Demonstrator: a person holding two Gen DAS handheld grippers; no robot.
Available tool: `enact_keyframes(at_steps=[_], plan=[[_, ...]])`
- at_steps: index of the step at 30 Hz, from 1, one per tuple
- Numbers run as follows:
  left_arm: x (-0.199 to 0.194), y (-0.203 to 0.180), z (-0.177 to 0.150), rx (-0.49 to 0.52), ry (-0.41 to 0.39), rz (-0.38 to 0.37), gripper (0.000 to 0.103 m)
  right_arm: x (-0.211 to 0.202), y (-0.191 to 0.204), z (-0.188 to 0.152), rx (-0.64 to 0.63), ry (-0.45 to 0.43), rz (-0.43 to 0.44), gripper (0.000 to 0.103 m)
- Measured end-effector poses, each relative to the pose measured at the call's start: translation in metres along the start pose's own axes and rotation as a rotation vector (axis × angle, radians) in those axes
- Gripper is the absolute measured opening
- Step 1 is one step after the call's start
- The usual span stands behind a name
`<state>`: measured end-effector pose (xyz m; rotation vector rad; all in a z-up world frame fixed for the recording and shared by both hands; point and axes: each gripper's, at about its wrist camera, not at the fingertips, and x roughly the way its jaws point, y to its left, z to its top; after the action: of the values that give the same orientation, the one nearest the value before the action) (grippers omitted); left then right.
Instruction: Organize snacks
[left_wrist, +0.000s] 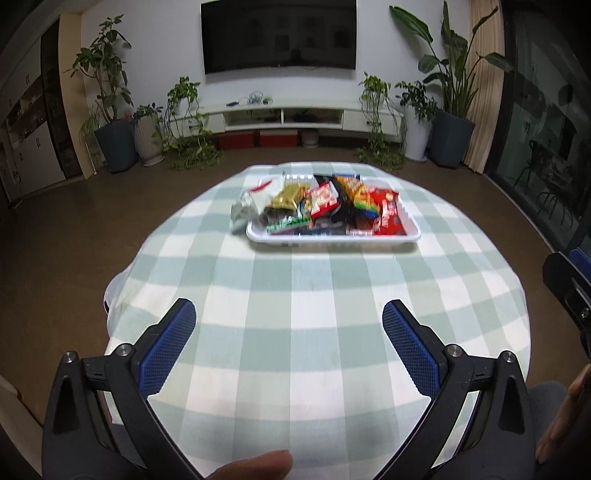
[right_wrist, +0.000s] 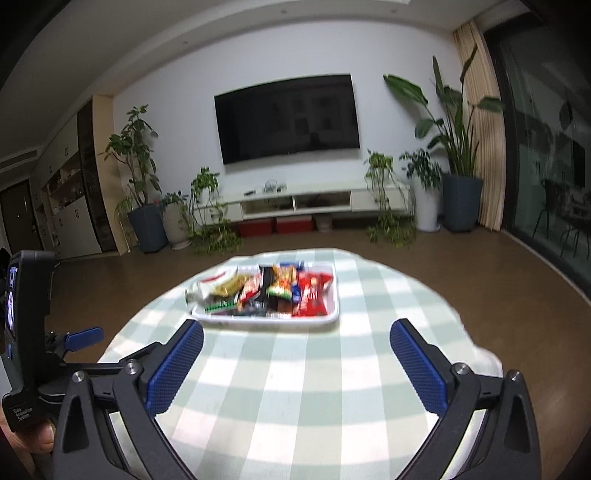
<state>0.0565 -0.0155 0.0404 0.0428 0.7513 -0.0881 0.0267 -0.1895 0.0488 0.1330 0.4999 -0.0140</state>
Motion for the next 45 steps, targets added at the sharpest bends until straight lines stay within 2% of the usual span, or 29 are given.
enact_keyframes(at_steps=[8,23,45], plan=[[0.012,0.006,-0.01,-0.019,0.033,-0.003,0.103,0.009,0.002,-0.019,0.001,0.068,-0.004,0.103],[0.026,0.018,-0.022,-0.048,0.08,-0.009,0.103,0.014,0.008,-0.034,-0.009,0.15,-0.006,0.103],[0.034,0.02,-0.03,-0.046,0.097,0.005,0.103,0.021,0.011,-0.042,-0.008,0.201,-0.011,0.103]])
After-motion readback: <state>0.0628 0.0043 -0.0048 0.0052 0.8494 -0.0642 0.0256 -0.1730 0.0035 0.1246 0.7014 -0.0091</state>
